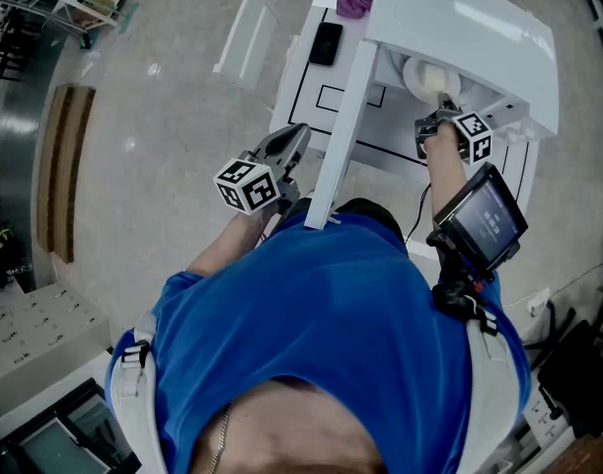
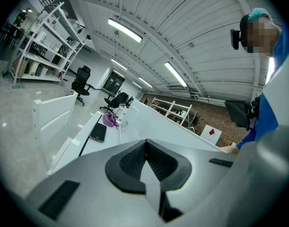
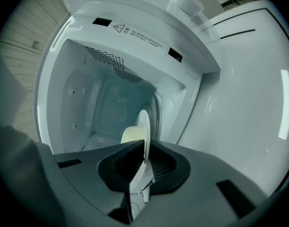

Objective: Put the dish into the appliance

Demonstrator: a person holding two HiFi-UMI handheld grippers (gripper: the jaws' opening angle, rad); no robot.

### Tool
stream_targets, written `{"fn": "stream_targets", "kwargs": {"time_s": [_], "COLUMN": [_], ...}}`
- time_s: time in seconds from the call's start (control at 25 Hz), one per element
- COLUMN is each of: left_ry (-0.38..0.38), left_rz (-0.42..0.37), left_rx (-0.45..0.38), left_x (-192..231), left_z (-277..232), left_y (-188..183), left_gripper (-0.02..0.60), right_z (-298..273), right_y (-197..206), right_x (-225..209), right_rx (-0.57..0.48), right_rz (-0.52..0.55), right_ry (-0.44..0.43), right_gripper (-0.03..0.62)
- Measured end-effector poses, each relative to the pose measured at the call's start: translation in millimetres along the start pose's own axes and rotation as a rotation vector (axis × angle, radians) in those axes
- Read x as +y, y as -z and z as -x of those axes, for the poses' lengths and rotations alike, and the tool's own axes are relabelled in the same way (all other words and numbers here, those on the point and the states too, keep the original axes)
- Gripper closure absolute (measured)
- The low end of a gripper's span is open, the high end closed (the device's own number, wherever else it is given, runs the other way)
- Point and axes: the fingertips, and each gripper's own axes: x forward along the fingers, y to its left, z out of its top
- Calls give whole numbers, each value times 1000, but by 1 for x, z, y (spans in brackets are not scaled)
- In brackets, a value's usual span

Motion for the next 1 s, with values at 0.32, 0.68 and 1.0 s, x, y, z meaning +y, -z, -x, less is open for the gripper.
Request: {"fn": "stream_targets", "kwargs": {"time_s": [0.32,0.68,1.0], "left_ry": [13,30,37], "left_rz": [0,2,1], "left_rx": [14,30,39], "left_x": [1,2,8], "left_z": [-4,-9,-21], "left_y": [-2,-2,1], "left_gripper": [575,575,575], "right_z": [-2,7,15], "right_y": [2,-13,-19], "right_x": [-2,3,2], "right_rx": [23,-26,-35], "right_rz": [40,178,424], "right_ry": [13,5,27], "right_gripper": [536,497,497]}}
